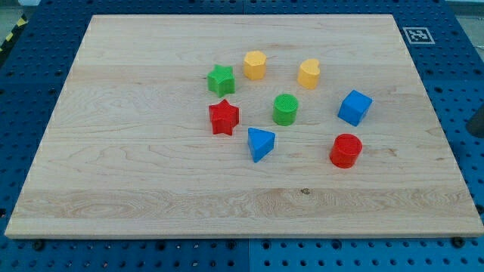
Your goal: Push the red circle into the red star
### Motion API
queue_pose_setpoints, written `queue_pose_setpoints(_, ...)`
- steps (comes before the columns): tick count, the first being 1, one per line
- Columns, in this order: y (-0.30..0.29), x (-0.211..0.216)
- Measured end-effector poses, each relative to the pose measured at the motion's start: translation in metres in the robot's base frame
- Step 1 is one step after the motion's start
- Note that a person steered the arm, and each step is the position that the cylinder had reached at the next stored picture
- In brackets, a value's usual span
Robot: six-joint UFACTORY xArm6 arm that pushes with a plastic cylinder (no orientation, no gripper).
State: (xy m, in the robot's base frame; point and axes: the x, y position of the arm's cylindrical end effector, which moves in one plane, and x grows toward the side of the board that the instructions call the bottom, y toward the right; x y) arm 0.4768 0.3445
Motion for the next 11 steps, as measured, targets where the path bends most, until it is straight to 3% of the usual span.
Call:
queue_pose_setpoints(2,-0.019,-0.010)
queue_pose_setpoints(3,-0.062,0.010)
queue_pose_setpoints(5,-0.215,0.047)
queue_pose_setpoints(7,-0.343,0.038)
queue_pose_setpoints(9,-0.328,-0.017)
queue_pose_setpoints(11,-0.361,-0.039)
